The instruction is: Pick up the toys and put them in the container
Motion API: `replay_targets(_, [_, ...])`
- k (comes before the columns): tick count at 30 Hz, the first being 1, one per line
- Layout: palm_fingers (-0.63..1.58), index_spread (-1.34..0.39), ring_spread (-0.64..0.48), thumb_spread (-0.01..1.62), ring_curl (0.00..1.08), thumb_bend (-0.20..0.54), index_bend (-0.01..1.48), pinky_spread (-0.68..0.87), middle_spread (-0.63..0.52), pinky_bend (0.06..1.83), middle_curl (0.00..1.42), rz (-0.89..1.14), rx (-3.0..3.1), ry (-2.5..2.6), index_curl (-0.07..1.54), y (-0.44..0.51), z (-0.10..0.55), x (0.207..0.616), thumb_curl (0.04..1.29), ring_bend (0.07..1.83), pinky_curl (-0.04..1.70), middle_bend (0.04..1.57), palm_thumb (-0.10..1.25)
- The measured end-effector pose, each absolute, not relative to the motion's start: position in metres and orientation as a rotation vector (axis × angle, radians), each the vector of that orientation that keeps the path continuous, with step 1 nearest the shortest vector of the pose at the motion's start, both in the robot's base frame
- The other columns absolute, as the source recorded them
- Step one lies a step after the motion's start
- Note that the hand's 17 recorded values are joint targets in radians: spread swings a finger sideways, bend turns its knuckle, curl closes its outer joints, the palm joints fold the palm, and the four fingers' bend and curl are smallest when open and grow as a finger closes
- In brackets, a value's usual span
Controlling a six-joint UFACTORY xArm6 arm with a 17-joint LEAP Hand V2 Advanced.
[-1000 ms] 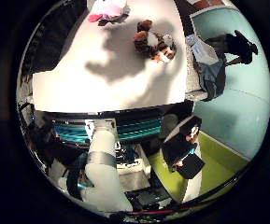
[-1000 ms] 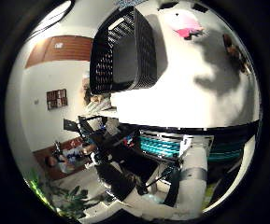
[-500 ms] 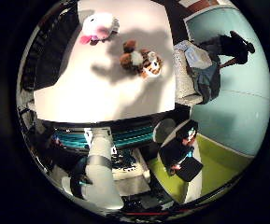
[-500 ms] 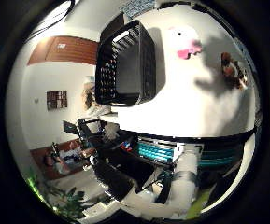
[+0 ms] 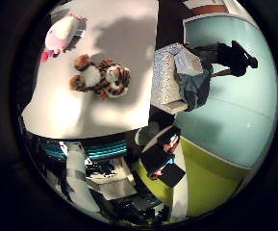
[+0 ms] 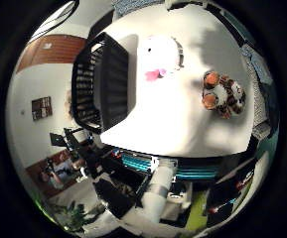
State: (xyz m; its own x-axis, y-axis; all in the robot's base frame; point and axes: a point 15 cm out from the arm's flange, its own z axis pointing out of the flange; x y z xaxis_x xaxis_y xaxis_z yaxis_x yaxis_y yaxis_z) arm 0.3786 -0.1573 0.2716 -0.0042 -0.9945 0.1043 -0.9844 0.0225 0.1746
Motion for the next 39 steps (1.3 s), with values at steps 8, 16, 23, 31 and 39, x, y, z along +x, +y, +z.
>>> replay_targets(8, [0.01,-0.34,0.21,0.97,0.26,-0.028,0.16,0.39,0.04,0.33,0.31,-0.079,2.001,-2.029,0.28,-0.192,0.235,0.381,0.28,0.22,0.31,0.19,0.22])
replay_targets(16, [0.00,-0.35,0.21,0.95,0.27,-0.029,0.16,0.39,0.05,0.35,0.31,-0.091,1.966,-2.082,0.27,-0.220,0.201,0.382,0.28,0.24,0.32,0.19,0.22])
replay_targets(23, [-0.01,-0.34,0.21,0.95,0.27,-0.029,0.16,0.39,0.05,0.35,0.31,-0.065,1.921,-2.206,0.26,-0.255,0.169,0.387,0.27,0.24,0.32,0.19,0.21])
replay_targets(31, [0.01,-0.33,0.20,0.96,0.27,-0.027,0.16,0.38,0.04,0.37,0.31,-0.120,1.910,-2.242,0.26,-0.263,0.130,0.374,0.28,0.24,0.33,0.19,0.23])
replay_targets(39, [0.16,-0.29,0.18,0.96,0.28,-0.026,0.15,0.40,0.00,0.38,0.32,-0.245,1.919,-2.249,0.26,-0.247,0.099,0.342,0.28,0.32,0.32,0.21,0.26])
